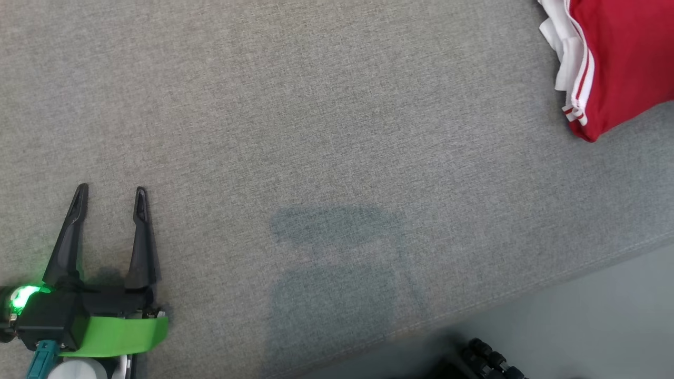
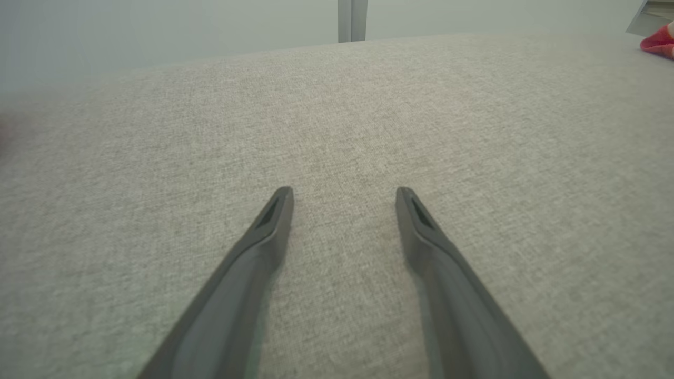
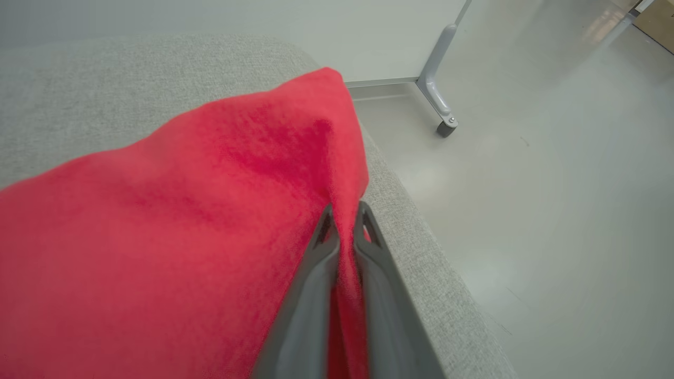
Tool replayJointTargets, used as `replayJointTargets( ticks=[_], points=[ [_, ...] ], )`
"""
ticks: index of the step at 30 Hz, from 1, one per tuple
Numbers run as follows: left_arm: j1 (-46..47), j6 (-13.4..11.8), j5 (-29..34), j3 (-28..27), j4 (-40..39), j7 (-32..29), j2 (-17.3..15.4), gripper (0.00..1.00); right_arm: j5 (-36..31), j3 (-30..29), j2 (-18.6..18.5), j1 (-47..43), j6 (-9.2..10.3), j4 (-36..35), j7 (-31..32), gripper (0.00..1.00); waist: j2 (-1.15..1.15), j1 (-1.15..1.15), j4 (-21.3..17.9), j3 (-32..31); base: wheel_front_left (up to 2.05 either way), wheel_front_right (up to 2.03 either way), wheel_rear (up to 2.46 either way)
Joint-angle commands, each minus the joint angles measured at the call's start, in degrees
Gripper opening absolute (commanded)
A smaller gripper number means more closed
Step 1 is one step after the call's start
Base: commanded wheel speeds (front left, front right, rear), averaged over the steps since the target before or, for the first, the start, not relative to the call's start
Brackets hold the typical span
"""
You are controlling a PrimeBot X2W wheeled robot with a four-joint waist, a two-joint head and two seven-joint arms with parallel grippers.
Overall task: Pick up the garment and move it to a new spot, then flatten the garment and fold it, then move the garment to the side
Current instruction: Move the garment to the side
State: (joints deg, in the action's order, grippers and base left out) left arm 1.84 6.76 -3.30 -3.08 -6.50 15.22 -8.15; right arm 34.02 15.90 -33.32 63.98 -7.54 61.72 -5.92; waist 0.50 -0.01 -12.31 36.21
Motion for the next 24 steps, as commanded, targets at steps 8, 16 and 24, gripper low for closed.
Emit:
replayJointTargets(
  ticks=[8, 16, 24],
  points=[
    [0.6, -0.6, -0.3, 0.7, 2.8, -0.2, 1.7, 1.00, -5.4, -1.6, -0.2, 2.8, 0.11, 7.4, -6.7, 1.00, -0.50, 0.01, 1.5, -2.2, 0.00, 0.00, 0.00],
    [1.0, -1.1, -2.0, 1.4, 6.6, -0.1, 3.9, 1.00, -9.1, -5.4, -0.4, -1.1, 0.11, 1.3, -9.2, 1.00, -0.50, 0.01, 2.6, -9.7, 0.00, 0.00, 0.00],
    [-2.6, -2.5, -4.8, 1.5, 10.4, -0.1, 5.1, 1.00, -20.0, -12.8, 6.4, -19.1, 0.11, -19.8, -9.3, 1.00, -0.50, 0.01, 4.1, -21.3, 0.00, 0.00, 0.00]
  ],
)
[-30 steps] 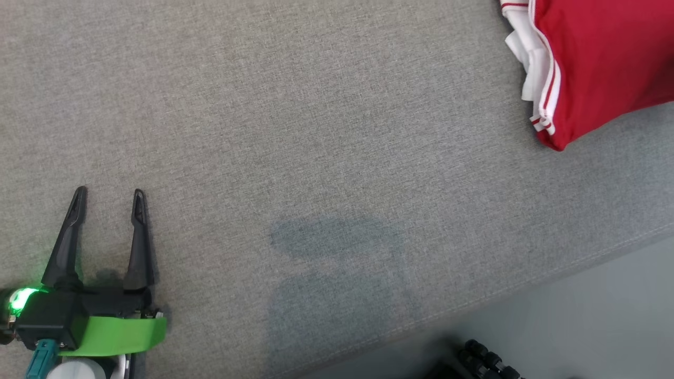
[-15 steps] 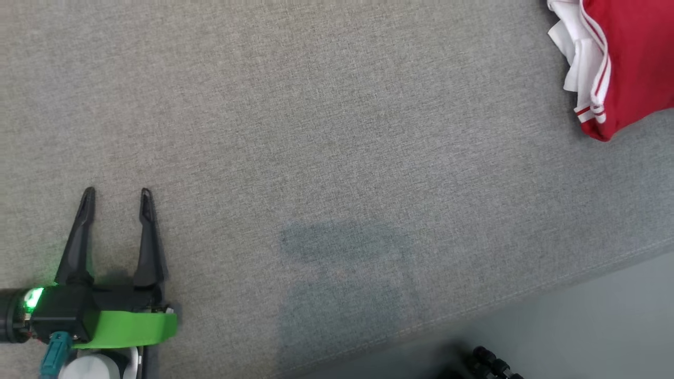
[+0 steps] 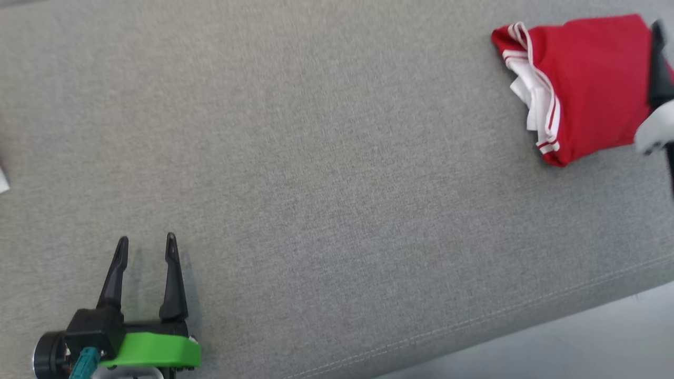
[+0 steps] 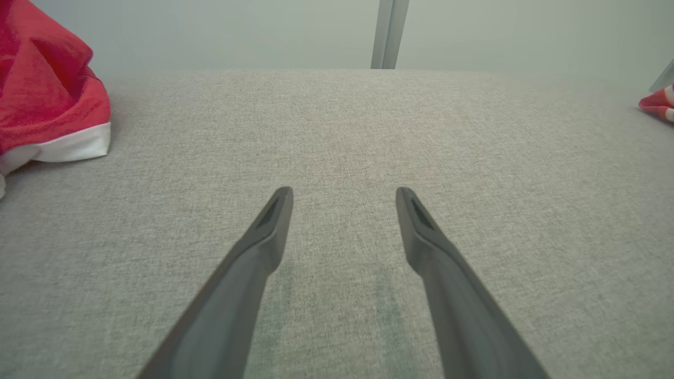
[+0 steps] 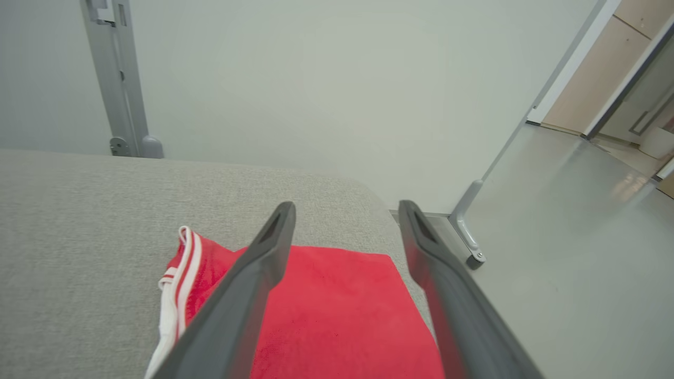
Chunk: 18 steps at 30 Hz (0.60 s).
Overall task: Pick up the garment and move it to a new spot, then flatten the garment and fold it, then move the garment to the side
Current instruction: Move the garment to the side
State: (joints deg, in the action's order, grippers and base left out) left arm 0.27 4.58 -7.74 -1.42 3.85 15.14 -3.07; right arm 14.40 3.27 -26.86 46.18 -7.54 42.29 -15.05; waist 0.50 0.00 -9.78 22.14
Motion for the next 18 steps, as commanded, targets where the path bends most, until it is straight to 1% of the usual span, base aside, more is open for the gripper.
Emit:
replayJointTargets(
  ticks=[1, 6, 10, 13, 14, 16, 18],
  points=[
    [-1.5, -0.5, -0.6, -0.3, 0.2, 0.0, 0.1, 1.00, -1.6, -0.4, 0.9, -3.9, 0.11, -2.8, -0.1, 1.00, -0.50, 0.00, 1.8, -8.6, 0.00, 0.00, 0.00],
    [-4.2, -1.2, -1.6, -0.3, 0.6, 0.0, 0.1, 1.00, -6.5, -2.3, 4.6, -14.8, 0.11, -14.4, -0.1, 1.00, -0.50, 0.00, 3.5, -13.6, 0.00, 0.00, 0.00],
    [-6.3, -1.5, -1.4, 0.0, 1.0, 0.0, 0.1, 1.00, -8.4, -3.4, 7.3, -23.2, 0.11, -22.0, -0.1, 1.00, -0.50, 0.00, 5.0, -16.8, 0.00, 0.00, 0.00],
    [-7.7, -1.2, -0.7, -0.4, 1.4, 0.0, 0.1, 1.00, -8.6, -4.4, 9.9, -29.3, 0.11, -26.3, -0.1, 1.00, -0.50, 0.00, 5.8, -18.8, 0.00, 0.00, 0.00],
    [-8.1, -1.0, -0.5, -0.5, 1.4, 0.0, 0.1, 1.00, -8.4, -3.9, 10.9, -31.1, 0.11, -27.3, -0.1, 1.00, -0.50, 0.00, 5.9, -19.1, 0.00, 0.00, 0.00],
    [-8.7, -0.7, -0.4, -0.9, 1.7, 0.0, 0.1, 1.00, -8.7, -4.9, 12.3, -33.9, 0.11, -29.2, -0.1, 1.00, -0.50, 0.00, 6.0, -19.7, 0.00, 0.00, 0.00],
    [-9.3, -0.4, -0.2, -0.8, 2.1, 0.0, 0.1, 1.00, -8.0, -4.8, 14.7, -37.2, 0.11, -29.8, -0.2, 1.00, -0.50, 0.00, 6.2, -20.4, 0.00, 0.00, 0.00]
  ],
)
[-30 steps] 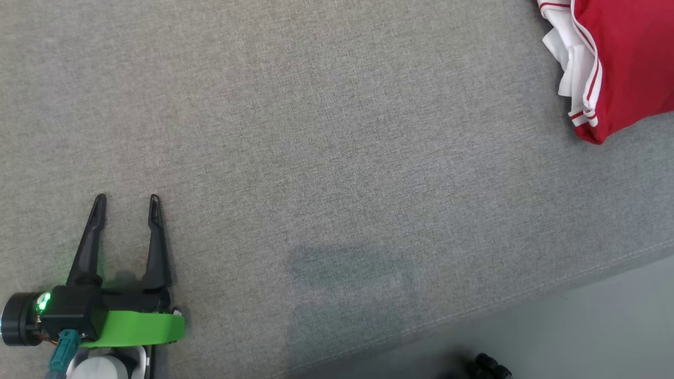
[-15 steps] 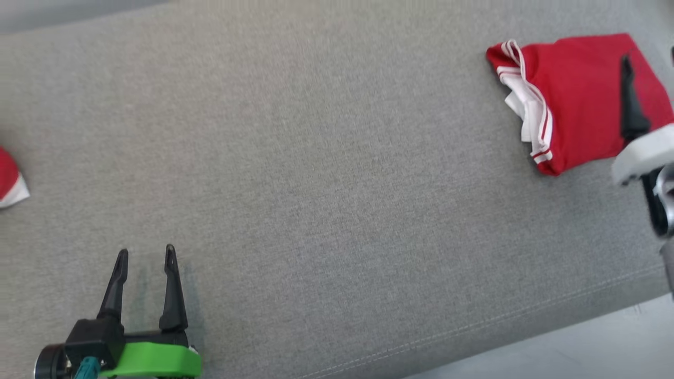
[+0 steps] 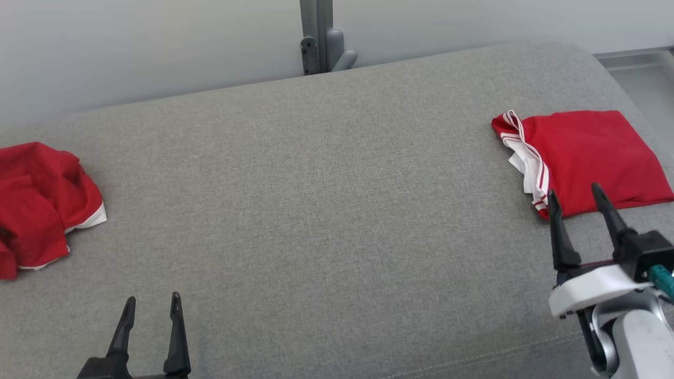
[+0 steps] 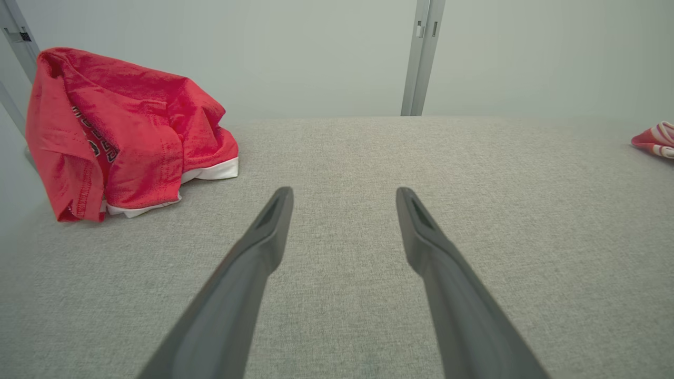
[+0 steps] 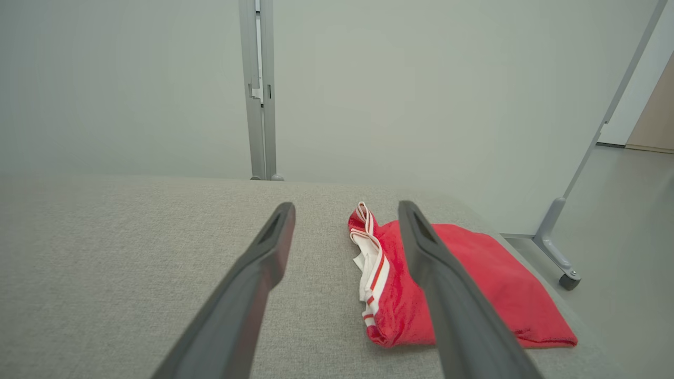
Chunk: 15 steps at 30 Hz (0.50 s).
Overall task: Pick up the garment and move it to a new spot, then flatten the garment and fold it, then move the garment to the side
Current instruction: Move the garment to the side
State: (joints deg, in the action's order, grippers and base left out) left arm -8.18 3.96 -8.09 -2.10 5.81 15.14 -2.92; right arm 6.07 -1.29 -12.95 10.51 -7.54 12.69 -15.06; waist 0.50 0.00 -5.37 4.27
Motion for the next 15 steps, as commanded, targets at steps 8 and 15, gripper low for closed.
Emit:
replayJointTargets(
  ticks=[8, 15],
  points=[
    [-1.2, 1.4, 0.4, 0.1, 2.2, 0.0, 0.0, 1.00, -2.3, -1.6, 5.8, -10.7, 0.11, -0.5, -0.1, 1.00, -0.50, 0.00, 2.7, -3.7, 0.00, 0.00, 0.00],
    [-1.8, 2.0, 0.4, 0.4, 3.8, 0.0, 0.0, 1.00, -3.8, -4.1, 8.3, -13.1, 0.11, -1.7, -0.1, 1.00, -0.50, 0.00, 2.8, -4.1, 0.00, 0.00, 0.00]
  ],
)
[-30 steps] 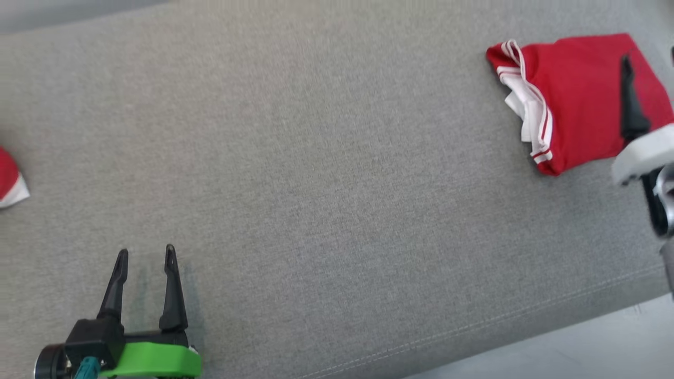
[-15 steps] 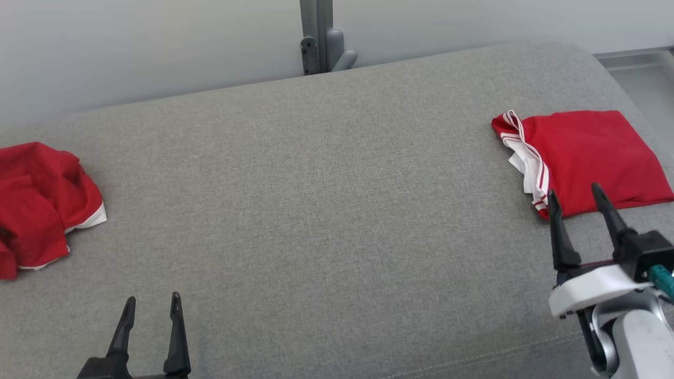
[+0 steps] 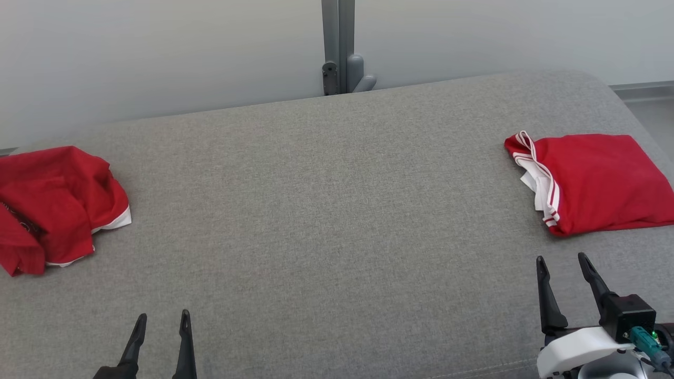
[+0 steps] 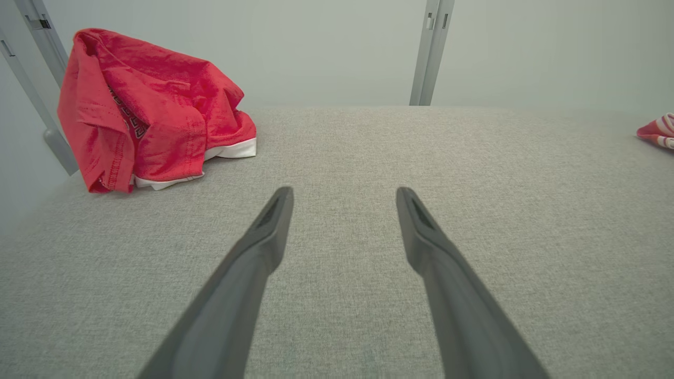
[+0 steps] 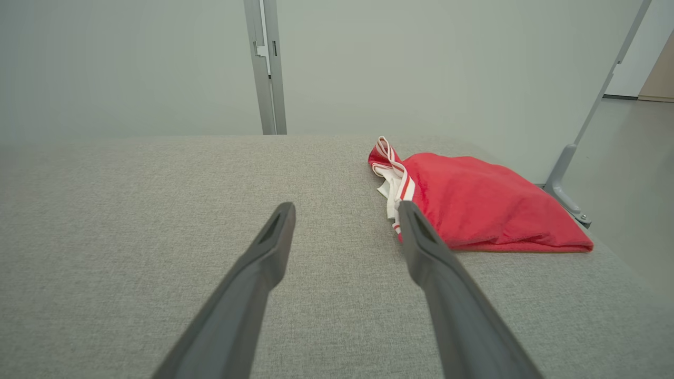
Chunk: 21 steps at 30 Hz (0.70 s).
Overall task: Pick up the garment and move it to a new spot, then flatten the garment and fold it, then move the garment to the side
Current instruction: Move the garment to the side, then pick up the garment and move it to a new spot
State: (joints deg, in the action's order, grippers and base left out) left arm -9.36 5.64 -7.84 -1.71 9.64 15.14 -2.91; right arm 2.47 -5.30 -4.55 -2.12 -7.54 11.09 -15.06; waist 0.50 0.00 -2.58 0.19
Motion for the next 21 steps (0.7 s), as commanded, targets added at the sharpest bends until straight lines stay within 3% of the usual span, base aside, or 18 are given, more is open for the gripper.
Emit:
replayJointTargets(
  ticks=[1, 15, 21],
  points=[
    [-0.6, 0.3, 0.1, 0.0, 0.1, 0.0, 0.0, 1.00, -0.6, -0.1, 0.1, -0.7, 0.11, -0.3, -0.1, 1.00, -0.50, 0.00, 0.0, 0.0, 0.00, 0.00, 0.00],
    [-0.8, 0.1, 0.4, -0.5, 0.6, 0.0, 0.0, 1.00, -1.9, 0.8, 1.1, -1.2, 0.11, -0.6, -0.1, 1.00, -0.50, 0.00, 1.6, 0.0, 0.00, 0.00, 0.00],
    [0.3, -0.1, 0.8, 0.1, 0.4, 0.0, 0.0, 1.00, -1.3, -0.2, 1.3, -1.8, 0.11, -1.0, -0.1, 1.00, -0.50, 0.00, 5.3, -0.2, 0.00, 0.00, 0.00]
  ],
)
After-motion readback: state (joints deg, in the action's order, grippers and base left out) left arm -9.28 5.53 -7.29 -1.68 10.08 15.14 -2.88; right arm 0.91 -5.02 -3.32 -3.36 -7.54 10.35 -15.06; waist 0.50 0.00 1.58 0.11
